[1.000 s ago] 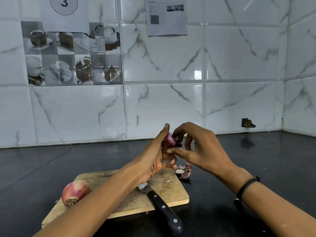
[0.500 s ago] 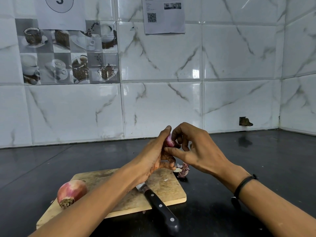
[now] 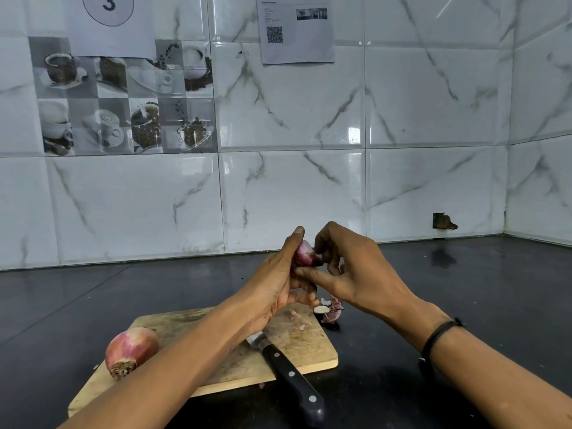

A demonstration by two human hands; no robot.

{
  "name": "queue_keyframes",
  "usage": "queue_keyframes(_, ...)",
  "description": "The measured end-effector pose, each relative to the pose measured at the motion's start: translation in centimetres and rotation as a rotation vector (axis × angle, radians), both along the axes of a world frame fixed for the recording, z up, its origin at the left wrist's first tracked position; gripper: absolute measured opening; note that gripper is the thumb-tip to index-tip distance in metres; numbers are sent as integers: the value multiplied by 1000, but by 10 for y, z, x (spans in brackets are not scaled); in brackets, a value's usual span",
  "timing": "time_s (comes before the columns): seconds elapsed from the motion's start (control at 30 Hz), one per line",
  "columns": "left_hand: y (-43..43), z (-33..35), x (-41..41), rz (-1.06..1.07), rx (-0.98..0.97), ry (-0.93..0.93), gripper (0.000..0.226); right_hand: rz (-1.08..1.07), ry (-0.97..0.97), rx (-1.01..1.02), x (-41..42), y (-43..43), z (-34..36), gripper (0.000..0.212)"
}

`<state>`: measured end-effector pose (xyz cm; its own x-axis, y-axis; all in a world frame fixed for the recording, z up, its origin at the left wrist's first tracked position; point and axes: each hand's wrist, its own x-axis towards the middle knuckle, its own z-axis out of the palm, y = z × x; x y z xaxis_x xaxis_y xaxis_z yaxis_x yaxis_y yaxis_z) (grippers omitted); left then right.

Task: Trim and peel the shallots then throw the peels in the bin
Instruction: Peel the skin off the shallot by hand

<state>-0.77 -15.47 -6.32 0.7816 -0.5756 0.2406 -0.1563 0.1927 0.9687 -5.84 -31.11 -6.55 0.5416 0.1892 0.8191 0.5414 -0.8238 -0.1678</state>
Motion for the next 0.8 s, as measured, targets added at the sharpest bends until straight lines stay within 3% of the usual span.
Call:
queue_keyframes(0.13,0,2,1,11,-16,9,69,0,-6,70,-3,-1,2,43)
queue_keyframes(0.37,2,2,1,44,-13,-31,51,-2,-98,18,-4,0,2,28)
queue_keyframes(0.63,5,3,0,46,58,-90,51,45,-66,101,-2,-3,3,17)
queue_keyframes(0.8,6,2,1,64,109,-108,51,-24,-35,47,3,-5,1,8)
